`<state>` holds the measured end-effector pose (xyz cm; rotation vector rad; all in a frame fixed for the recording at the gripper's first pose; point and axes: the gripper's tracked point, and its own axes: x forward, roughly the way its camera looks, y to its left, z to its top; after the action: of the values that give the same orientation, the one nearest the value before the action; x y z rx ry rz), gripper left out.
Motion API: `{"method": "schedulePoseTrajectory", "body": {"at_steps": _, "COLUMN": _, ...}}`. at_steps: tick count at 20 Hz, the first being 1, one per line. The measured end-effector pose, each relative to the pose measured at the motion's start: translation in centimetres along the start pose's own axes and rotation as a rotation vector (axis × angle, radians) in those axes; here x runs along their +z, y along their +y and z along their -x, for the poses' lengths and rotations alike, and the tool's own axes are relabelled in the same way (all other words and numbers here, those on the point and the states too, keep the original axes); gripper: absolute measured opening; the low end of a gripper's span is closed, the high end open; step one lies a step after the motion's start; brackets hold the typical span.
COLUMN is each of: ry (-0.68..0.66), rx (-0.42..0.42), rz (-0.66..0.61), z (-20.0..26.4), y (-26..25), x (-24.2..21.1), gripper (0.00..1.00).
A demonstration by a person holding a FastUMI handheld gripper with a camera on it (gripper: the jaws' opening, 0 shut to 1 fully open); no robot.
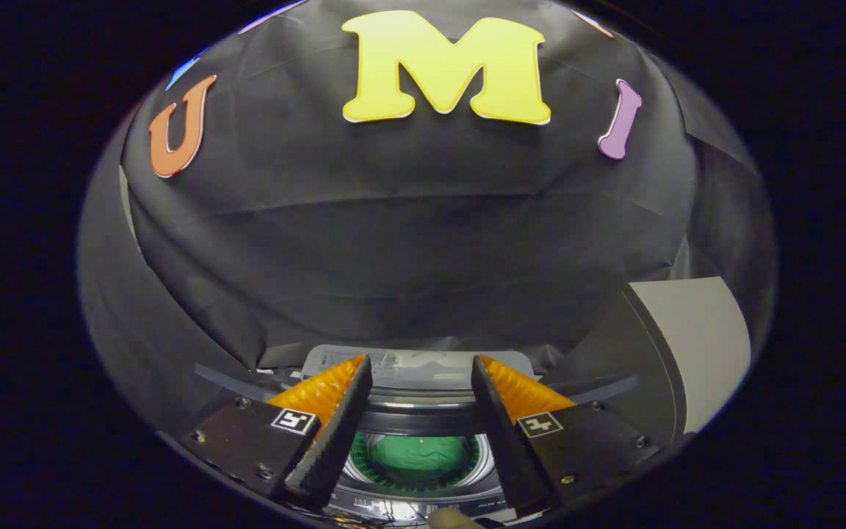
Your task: Put the clothes into the washing machine and then close the washing machine lid.
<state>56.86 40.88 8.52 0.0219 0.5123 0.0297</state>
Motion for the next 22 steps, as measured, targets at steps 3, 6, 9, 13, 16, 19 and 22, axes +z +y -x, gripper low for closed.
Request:
{"method": "schedulePoseTrajectory", "body": {"at_steps": 3, "ry": 0.006, "rx": 0.005, "rz": -0.002, "z": 0.6, "y": -0.1, "x": -1.0, "gripper": 0.85}}
{"method": "schedulePoseTrajectory", "body": {"at_steps": 6, "ry": 0.027, "rx": 0.017, "rz": -0.021, "z": 1.2, "y": -0.1, "x": -2.4, "gripper": 0.85}}
{"method": "schedulePoseTrajectory", "body": {"at_steps": 9, "ry": 0.048, "rx": 0.023, "rz": -0.022, "z": 2.0, "y": -0.3, "x": -4.1, "gripper": 0.85}}
{"method": "schedulePoseTrajectory", "body": {"at_steps": 13, "ry": 0.085, "rx": 0.028, "rz": -0.008, "z": 2.8, "y": -0.7, "x": -7.0, "gripper": 0.84}}
{"method": "schedulePoseTrajectory", "body": {"at_steps": 16, "ry": 0.089, "rx": 0.03, "rz": -0.004, "z": 3.3, "y": -1.1, "x": -7.6, "gripper": 0.84}}
{"method": "schedulePoseTrajectory", "body": {"at_steps": 19, "ry": 0.08, "rx": 0.029, "rz": -0.003, "z": 4.2, "y": -1.7, "x": -7.6, "gripper": 0.84}}
{"method": "schedulePoseTrajectory", "body": {"at_steps": 22, "ry": 0.061, "rx": 0.032, "rz": 0.005, "z": 5.5, "y": -2.4, "x": -7.2, "gripper": 0.84}}
